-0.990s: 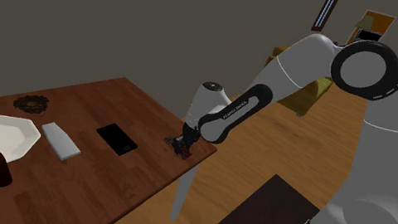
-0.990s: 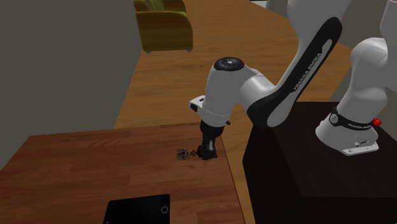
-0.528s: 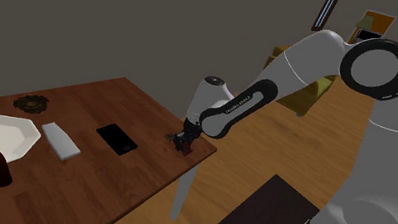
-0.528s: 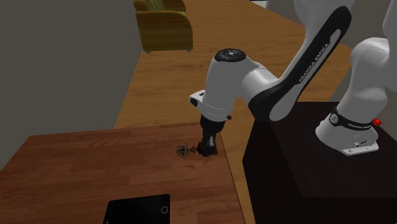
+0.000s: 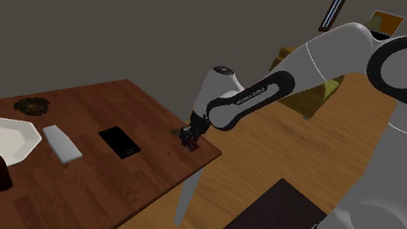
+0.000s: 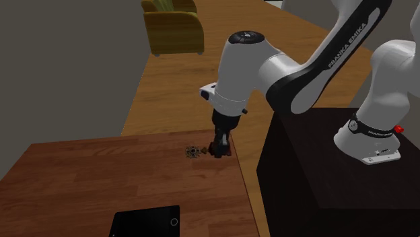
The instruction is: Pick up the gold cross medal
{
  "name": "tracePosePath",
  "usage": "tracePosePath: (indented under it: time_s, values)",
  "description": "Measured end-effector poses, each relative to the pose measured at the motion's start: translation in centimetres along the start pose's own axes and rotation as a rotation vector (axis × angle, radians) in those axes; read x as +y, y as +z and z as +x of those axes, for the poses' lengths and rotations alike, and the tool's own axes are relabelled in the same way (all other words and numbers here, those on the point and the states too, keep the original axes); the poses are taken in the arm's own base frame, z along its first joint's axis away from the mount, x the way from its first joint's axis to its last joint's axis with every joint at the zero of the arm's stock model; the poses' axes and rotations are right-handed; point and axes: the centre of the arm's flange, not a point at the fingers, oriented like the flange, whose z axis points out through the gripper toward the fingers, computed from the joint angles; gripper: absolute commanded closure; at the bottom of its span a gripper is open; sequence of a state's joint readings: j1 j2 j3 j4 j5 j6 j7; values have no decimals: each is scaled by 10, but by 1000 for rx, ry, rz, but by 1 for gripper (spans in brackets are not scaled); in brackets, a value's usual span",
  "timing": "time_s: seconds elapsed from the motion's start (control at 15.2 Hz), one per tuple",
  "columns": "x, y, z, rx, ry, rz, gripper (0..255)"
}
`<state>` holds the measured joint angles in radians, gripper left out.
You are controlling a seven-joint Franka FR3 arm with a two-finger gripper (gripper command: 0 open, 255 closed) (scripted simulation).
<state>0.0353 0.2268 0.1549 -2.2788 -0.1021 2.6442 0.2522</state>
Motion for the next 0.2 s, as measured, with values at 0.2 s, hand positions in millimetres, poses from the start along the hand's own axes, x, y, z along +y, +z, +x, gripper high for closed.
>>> tracePosePath:
  time_s: [0.2]
  values:
    - [1, -12, 2, 0, 0, 0, 255]
